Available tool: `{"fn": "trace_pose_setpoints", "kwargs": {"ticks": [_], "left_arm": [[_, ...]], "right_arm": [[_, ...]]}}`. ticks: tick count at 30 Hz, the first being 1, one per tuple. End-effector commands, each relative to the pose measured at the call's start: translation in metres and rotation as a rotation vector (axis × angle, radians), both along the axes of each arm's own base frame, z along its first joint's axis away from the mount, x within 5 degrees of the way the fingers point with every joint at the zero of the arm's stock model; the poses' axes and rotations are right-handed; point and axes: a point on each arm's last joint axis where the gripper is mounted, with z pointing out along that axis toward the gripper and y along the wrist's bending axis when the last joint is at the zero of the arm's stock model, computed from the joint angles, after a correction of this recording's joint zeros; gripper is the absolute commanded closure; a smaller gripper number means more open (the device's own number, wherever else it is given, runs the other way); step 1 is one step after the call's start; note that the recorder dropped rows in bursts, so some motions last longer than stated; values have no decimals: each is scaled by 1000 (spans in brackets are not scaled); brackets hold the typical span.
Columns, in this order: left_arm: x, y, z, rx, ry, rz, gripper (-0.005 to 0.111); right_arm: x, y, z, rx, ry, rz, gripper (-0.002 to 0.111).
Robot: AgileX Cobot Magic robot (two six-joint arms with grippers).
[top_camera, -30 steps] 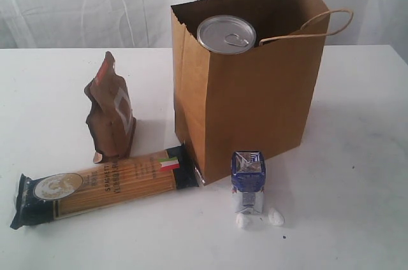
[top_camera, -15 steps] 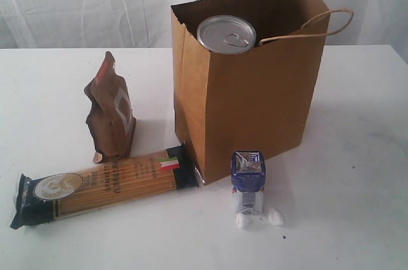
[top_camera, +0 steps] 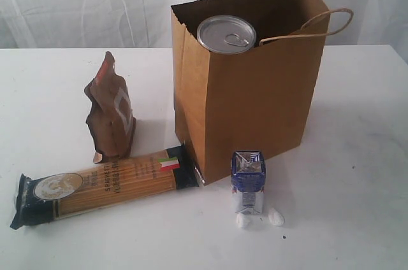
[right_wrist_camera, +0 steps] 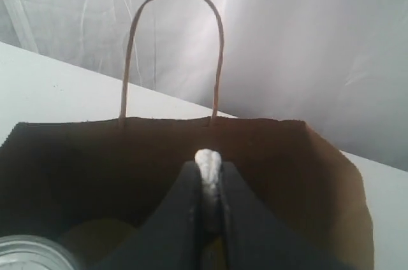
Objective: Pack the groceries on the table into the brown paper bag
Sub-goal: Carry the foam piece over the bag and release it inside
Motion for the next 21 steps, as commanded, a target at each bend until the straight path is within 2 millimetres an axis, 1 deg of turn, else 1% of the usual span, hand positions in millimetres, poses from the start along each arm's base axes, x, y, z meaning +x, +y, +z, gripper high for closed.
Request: {"fn": "trace_pose_setpoints", "kwargs": {"ticks": [1,5,7,10,17,19,21], "left_arm": [[0,0,-1,-4,1,5,107],[0,0,-1,-4,1,5,107],[0,0,-1,-4,1,5,107],[0,0,-1,-4,1,5,107],[0,0,-1,-4,1,5,107],[0,0,-1,-4,1,5,107],[0,0,-1,-4,1,5,107]], "right_arm": [[8,3,-6,6,0,3,108],[12,5,-12,-1,14,4,108],[13,6,-14,-1,15,7,106],[15,7,-15,2,10,12,95],[16,9,-13,17,-17,28,64],[16,10,-12,23,-27,34,58],[16,10,-12,25,-29,35,57]]}}
